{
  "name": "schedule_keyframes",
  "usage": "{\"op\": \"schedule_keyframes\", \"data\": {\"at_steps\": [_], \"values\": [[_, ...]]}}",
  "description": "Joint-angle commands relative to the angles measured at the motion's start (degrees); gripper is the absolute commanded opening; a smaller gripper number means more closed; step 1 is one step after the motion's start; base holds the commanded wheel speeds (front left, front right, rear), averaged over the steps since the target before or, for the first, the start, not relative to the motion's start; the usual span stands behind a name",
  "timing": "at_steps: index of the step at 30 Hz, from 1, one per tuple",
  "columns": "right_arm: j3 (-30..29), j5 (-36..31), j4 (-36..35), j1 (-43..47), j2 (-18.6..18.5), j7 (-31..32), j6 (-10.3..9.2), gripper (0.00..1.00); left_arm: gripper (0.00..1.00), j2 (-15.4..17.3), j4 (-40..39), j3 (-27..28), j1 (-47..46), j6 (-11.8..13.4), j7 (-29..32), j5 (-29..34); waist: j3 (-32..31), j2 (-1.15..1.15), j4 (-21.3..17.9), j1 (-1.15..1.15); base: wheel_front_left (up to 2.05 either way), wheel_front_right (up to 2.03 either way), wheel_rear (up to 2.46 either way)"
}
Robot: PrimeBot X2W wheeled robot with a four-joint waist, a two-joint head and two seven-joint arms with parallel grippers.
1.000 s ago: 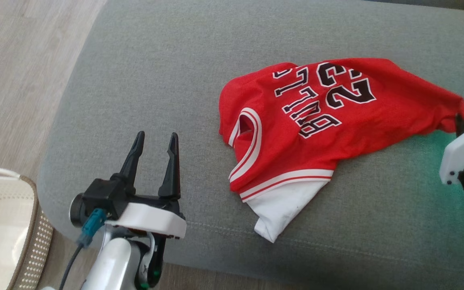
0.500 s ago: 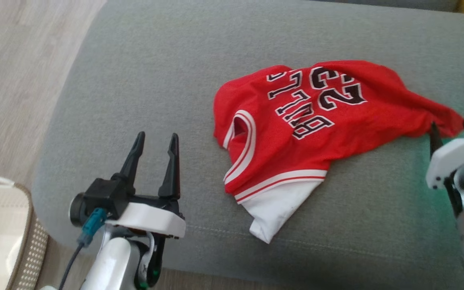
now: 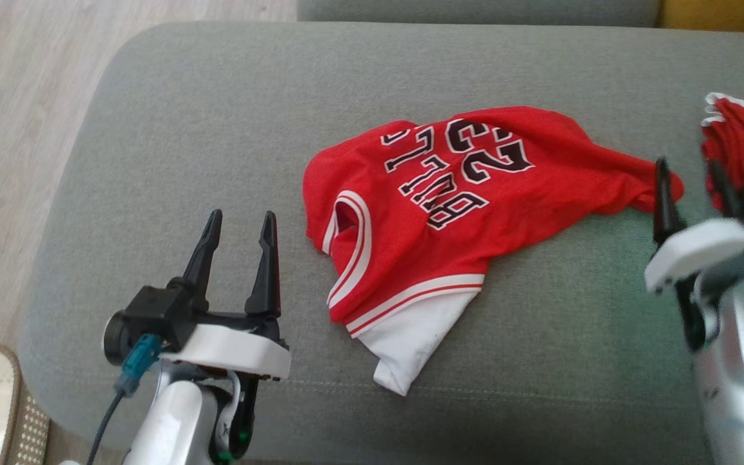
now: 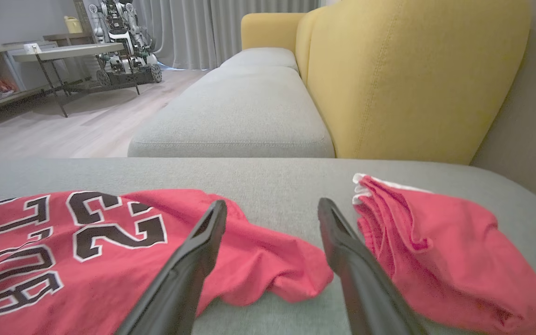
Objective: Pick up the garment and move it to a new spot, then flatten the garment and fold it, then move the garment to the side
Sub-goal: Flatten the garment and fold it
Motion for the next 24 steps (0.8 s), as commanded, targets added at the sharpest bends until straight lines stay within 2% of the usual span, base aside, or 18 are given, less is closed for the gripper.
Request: {"op": "schedule_keyframes", "data": {"at_steps": [1,5,12,19,24], "values": [[1.79,1.98,-3.86,1.95,0.74,-0.66,-0.01,1.00,1.00,0.16,-2.32,2.40,-1.37,-0.23,-0.29,-0.69,-0.49,0.00,-0.68,0.00,0.00,0.00,0.00],[2.43,5.65,-8.61,7.76,1.87,-0.64,-0.01,1.00,1.00,0.16,-2.20,2.14,-1.04,-0.53,-0.29,-1.11,-0.72,0.00,-1.19,0.00,0.00,0.00,0.00],[2.59,8.05,-12.47,14.10,3.05,-0.05,-0.01,1.00,1.00,0.16,-1.82,1.29,-0.60,-0.64,-0.29,-2.58,-0.49,0.00,-1.25,0.00,0.00,0.00,0.00],[3.21,8.80,-15.28,14.87,3.58,0.88,-0.01,1.00,1.00,0.16,-0.97,0.75,-0.67,-0.81,-0.29,-3.29,-0.54,0.00,-1.46,0.00,0.00,0.00,0.00],[3.76,8.94,-16.62,14.42,3.70,1.47,-0.01,1.00,1.00,0.16,2.77,-1.02,-0.91,-2.01,-0.29,-4.40,-0.14,0.00,-2.27,0.00,0.00,0.00,0.00]]}}
